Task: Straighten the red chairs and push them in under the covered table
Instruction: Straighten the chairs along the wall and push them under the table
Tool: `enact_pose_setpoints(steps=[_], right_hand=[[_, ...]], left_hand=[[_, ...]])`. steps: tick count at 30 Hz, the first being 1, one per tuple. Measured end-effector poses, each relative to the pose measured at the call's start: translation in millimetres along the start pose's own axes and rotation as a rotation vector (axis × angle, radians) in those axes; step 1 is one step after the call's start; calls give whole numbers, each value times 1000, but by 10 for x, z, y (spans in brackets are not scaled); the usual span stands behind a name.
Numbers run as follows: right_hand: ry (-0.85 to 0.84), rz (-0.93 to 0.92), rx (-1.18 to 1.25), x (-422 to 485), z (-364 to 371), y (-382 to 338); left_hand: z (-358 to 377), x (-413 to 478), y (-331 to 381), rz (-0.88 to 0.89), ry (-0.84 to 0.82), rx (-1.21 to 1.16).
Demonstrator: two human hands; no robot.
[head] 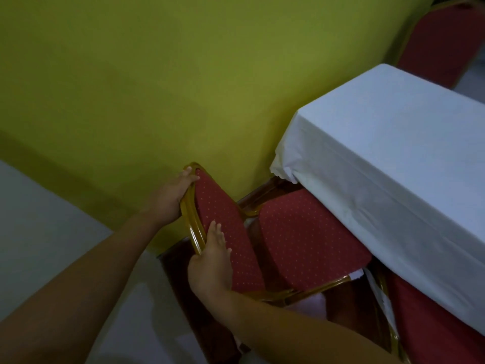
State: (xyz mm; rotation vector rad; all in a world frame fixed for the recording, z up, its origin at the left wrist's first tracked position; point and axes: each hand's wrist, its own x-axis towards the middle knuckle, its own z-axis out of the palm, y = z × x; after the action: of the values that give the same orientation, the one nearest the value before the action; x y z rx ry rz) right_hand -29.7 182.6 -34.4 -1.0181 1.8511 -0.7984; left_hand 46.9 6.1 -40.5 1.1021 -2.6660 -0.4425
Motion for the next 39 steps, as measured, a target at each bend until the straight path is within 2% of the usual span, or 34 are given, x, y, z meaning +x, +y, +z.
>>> enact_pose_setpoints(steps=[10, 17, 26, 39], right_hand=[[50, 25, 104, 334, -154, -178], [45, -4, 25, 455, -349, -155], [3, -45, -69, 474, -548, -46], [-10, -110, -178, 265, -866, 355]], left_hand=[[5, 524, -72, 3, 1, -50], [99, 629, 39, -64, 87, -88], [103, 661, 215, -95, 104, -70], [326, 346, 622, -166, 215, -110]])
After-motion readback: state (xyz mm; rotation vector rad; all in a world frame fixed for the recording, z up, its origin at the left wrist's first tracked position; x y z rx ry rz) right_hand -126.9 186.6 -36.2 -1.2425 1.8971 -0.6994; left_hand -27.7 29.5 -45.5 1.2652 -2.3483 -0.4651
